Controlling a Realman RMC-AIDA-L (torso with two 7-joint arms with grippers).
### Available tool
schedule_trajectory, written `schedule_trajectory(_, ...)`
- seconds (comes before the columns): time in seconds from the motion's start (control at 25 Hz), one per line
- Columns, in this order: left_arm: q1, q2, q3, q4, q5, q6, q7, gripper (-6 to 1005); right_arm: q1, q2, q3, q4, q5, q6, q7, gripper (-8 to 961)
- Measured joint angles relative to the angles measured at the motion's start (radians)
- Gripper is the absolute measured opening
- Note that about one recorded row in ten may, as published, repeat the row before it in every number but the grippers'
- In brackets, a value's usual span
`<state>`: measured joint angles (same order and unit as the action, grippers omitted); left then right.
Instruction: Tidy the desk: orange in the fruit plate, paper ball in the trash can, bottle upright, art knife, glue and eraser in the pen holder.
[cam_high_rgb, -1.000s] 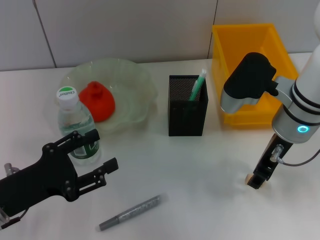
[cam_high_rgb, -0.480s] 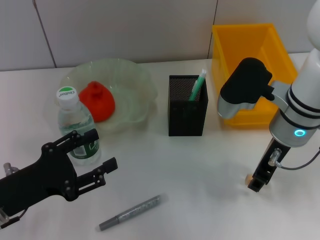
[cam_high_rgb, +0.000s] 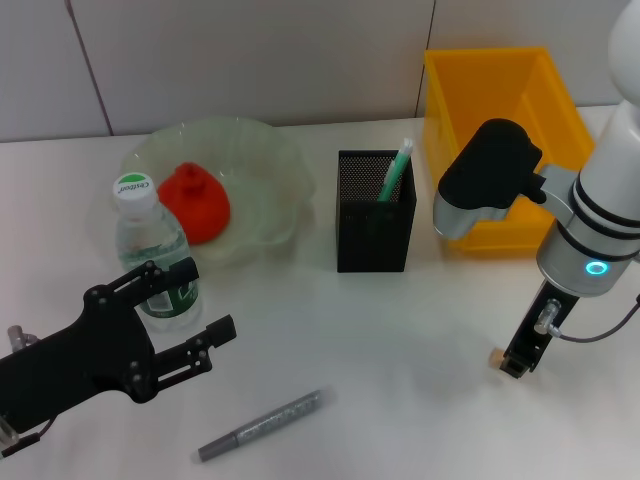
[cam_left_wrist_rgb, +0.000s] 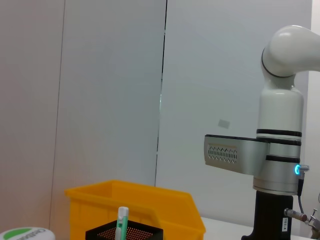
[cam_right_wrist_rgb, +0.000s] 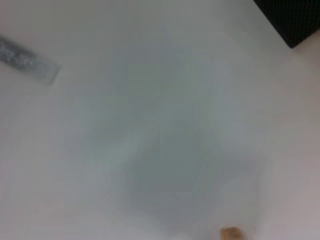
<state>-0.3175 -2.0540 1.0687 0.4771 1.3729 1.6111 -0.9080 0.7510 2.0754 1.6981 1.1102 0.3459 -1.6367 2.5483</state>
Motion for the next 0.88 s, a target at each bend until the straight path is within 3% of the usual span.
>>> schedule_trajectory(0.2,0.0,0.0,0.0,0.0,0.0,0.002,0.0,781,0.001,0.0,0.0,-0.008,0.001,0.001,0.002,162)
schedule_trajectory(0.64,0.0,-0.002,0.001,0.0,0.0,0.002,0.0,781,-0.002,0.0,0.002,-0.007,-0.005,0.005,0.011,141)
schedule_trajectory(0.88,0.001,-0.002,-0.001,0.0,0.0,0.003,0.0,781,-0.017,0.0,0.028,0.089,0.0,-0.021,0.014,133)
